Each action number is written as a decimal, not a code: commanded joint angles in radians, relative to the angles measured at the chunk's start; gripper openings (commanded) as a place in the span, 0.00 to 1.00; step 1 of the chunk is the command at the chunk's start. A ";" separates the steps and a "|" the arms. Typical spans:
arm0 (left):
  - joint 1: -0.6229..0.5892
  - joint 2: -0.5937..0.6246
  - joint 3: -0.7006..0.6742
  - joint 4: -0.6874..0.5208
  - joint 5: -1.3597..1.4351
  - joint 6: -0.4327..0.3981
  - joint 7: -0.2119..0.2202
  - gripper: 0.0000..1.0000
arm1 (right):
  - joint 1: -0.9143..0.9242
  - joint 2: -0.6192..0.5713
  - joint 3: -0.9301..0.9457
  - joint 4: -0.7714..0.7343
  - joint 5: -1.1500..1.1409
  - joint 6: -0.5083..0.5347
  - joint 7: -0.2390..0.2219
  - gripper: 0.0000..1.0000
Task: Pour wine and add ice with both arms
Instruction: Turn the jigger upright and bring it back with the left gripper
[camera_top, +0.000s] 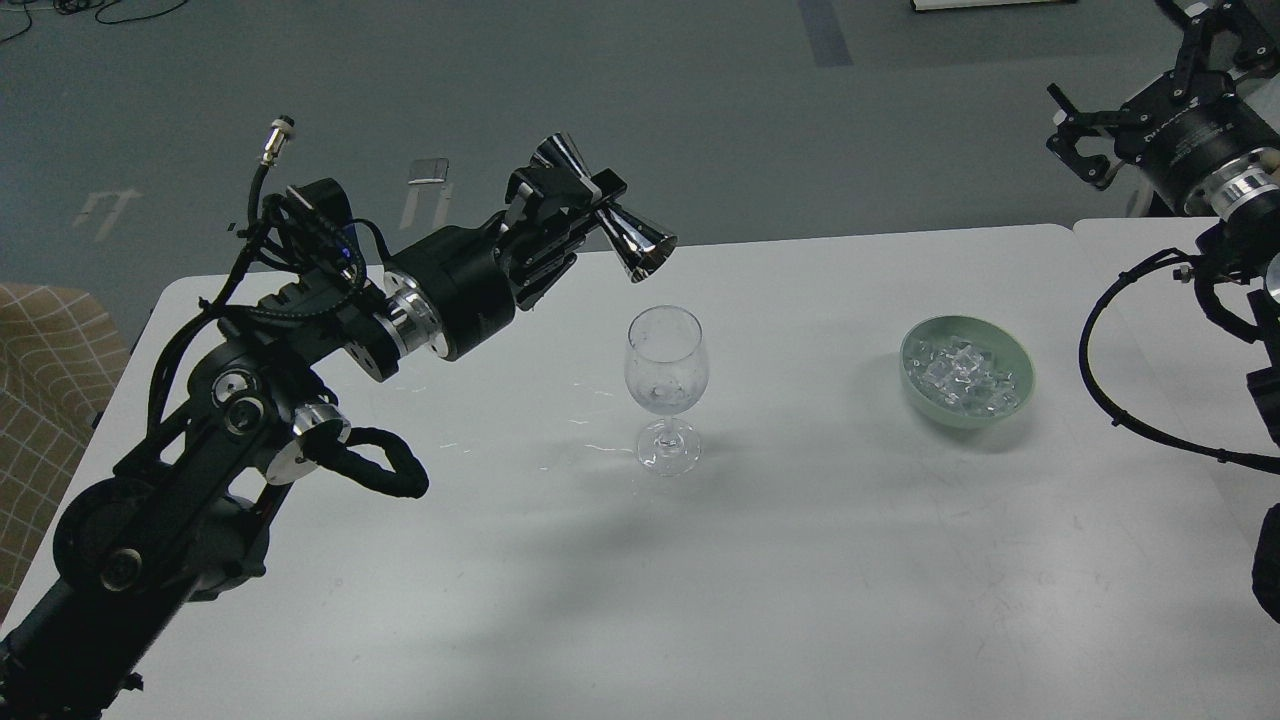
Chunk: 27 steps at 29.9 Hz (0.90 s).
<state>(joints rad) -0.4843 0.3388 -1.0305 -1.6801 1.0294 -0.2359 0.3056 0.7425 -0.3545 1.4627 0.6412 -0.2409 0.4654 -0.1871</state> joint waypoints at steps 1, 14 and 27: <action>0.015 -0.015 -0.025 0.000 -0.096 0.013 0.020 0.00 | -0.002 -0.017 -0.002 0.000 0.000 0.001 0.000 1.00; 0.207 -0.015 -0.331 0.075 -0.629 0.049 0.003 0.00 | -0.002 -0.029 0.002 -0.001 0.000 -0.002 -0.002 1.00; 0.308 -0.055 -0.511 0.462 -0.979 -0.094 -0.049 0.00 | 0.000 -0.083 -0.007 0.020 0.000 -0.030 -0.045 1.00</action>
<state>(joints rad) -0.1845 0.2999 -1.5391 -1.2838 0.0802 -0.3233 0.2827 0.7424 -0.4321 1.4590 0.6612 -0.2408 0.4377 -0.2286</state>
